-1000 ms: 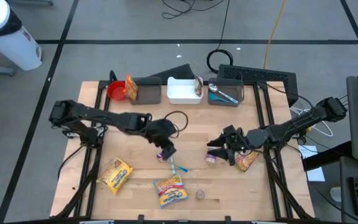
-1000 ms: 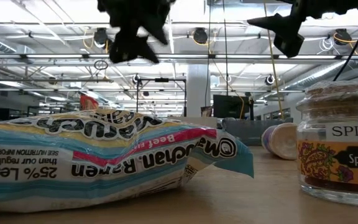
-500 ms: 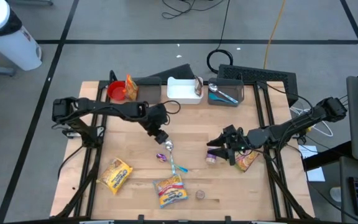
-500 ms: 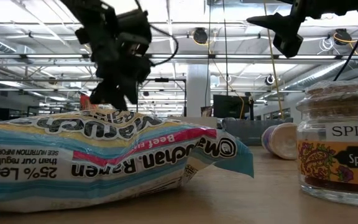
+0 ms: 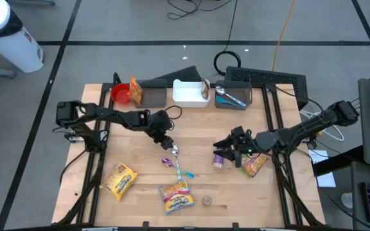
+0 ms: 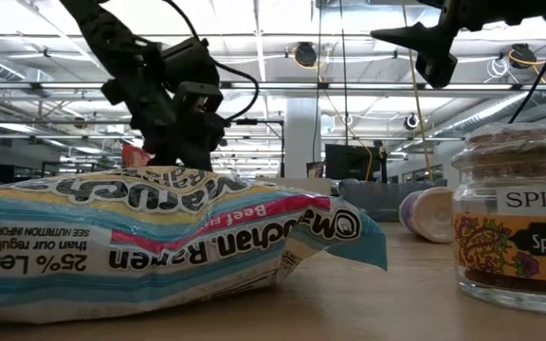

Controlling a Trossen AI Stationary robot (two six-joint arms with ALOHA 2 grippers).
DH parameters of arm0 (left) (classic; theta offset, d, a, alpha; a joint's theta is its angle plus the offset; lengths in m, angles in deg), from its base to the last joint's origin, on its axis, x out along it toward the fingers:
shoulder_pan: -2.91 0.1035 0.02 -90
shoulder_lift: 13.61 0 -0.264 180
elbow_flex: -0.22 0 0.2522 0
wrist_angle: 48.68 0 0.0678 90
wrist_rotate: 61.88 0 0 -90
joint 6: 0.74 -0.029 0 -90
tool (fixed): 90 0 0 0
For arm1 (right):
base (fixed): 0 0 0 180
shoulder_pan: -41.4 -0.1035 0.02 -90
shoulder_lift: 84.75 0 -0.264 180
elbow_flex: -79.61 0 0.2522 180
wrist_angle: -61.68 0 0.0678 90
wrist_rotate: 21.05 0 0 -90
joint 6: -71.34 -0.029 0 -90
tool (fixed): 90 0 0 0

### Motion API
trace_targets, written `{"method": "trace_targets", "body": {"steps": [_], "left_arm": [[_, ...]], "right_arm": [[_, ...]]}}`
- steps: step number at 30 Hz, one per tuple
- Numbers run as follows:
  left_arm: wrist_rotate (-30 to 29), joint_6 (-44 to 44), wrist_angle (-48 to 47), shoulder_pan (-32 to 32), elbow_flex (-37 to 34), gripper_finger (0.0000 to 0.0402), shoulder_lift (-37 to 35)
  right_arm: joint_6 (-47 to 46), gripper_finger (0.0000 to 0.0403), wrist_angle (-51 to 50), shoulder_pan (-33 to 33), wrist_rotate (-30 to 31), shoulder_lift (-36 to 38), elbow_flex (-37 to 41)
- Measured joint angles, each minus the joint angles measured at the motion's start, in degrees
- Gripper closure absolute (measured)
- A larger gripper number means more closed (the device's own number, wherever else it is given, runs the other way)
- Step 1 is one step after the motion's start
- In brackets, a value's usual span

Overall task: Pick & Place Food Item
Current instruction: Put the light blue spoon into the right black bin

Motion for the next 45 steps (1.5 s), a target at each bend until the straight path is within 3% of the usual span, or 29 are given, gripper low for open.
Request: {"method": "trace_targets", "body": {"steps": [10, 20, 24, 30, 33, 40, 45], "left_arm": [[2.25, 4.11, 6.72, -0.34, 0.29, 0.0225, 8.14], [2.12, 3.92, 9.67, -0.95, 0.24, 0.0231, 8.75], [1.37, 3.95, 9.2, -0.95, 0.24, 0.0274, 8.8], [1.36, 5.5, 9.76, -0.21, 0.19, 0.0383, 8.95], [1.79, 7.65, 10.12, 0.6, 0.2, 0.0389, 8.85], [-2.12, 8.31, 10.37, 1.72, 0.86, 0.0394, 2.77], [-9.09, 6.25, 8.71, 2.5, 2.49, 0.0396, -5.45]], "right_arm": [[-0.01, 0.0186, 0.83, 1.26, -0.04, 0.0, 0.0], [0.04, 0.019, 0.22, 1.34, 0.02, 0.0, 0.0], [0.56, 0.019, 0.21, 1.46, 0.07, 0.0, 0.0], [0.98, 0.019, 0.07, 1.55, 0.07, 0.0, 0.0], [0.98, 0.019, -0.07, 1.52, 0.05, 0.0, 0.0], [1.42, 0.019, -0.2, 1.58, 0.11, 0.0, 0.0], [1.44, 0.019, -0.46, 2.79, 0.12, 0.0, 0.0]]}}
